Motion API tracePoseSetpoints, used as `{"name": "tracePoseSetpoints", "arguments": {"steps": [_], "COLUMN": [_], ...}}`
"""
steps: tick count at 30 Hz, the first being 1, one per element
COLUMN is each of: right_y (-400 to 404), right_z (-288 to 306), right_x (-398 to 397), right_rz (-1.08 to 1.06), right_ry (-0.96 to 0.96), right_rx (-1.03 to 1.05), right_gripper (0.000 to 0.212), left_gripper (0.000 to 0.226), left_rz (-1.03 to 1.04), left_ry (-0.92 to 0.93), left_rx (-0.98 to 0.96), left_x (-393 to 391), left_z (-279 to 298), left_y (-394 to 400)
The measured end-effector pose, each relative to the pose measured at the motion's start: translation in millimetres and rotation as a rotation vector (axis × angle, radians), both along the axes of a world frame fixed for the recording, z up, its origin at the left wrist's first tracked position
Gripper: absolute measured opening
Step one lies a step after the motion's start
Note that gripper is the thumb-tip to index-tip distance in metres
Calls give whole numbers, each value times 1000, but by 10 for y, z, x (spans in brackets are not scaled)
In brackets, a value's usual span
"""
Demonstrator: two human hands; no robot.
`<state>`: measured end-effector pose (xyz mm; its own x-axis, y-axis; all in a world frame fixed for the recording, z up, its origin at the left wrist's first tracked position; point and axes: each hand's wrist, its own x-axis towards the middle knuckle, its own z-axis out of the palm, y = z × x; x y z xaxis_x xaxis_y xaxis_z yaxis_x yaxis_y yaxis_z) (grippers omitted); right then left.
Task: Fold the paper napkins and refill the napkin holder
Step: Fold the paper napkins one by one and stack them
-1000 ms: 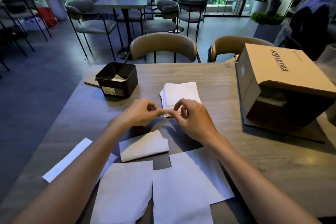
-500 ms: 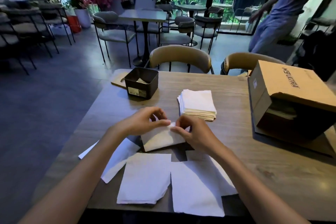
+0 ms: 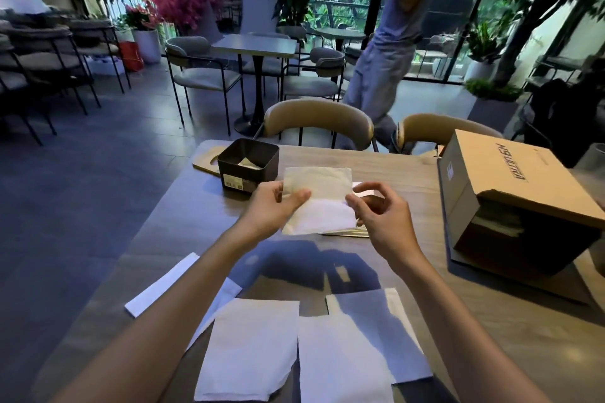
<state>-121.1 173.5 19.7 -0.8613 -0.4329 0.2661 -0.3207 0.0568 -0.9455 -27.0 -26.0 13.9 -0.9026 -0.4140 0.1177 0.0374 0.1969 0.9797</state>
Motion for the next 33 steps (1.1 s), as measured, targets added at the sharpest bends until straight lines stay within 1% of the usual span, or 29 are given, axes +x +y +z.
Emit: {"name": "tracePoseSetpoints", "arguments": {"steps": [4, 10, 12, 16, 19, 22, 24, 26, 28, 29, 31, 33], "right_y": [4, 19, 22, 12, 10, 15, 33, 67, 118, 143, 187, 221], "right_z": [-54, -268, -330, -423, -476, -515, -526, -531, -520, -501, -446, -399], "right_x": [-327, -771, -883, -999, -991, -972, -980, -999, -1016, -1023, -1008, -952], "right_rz": [-126, -233, -246, -271, -243, -203, -172, -113, -62, -46, -26, -33], "right_ry": [49, 77, 105, 186, 274, 371, 428, 477, 494, 487, 469, 476], "right_rx": [46, 168, 219, 323, 381, 431, 479, 570, 652, 678, 699, 660], "right_gripper": [9, 8, 7, 2, 2, 6, 11, 21, 27, 28, 29, 26], "left_gripper": [18, 29, 32, 25, 29, 41, 48, 42, 29, 30, 43, 50], "left_rz": [20, 123, 140, 221, 228, 233, 223, 189, 143, 123, 68, 27], "left_ry": [-61, -117, -147, -157, -187, -223, -207, -152, -138, -162, -216, -199], "left_rx": [-68, -150, -215, -349, -436, -484, -520, -619, -761, -801, -815, -809], "left_x": [-362, -885, -1016, -1154, -1156, -1127, -1084, -1031, -987, -968, -932, -874], "left_z": [-133, -355, -405, -456, -495, -541, -556, -571, -576, -563, -540, -504], "left_y": [26, 31, 20, 11, 47, 72, 74, 68, 59, 55, 48, 61]}}
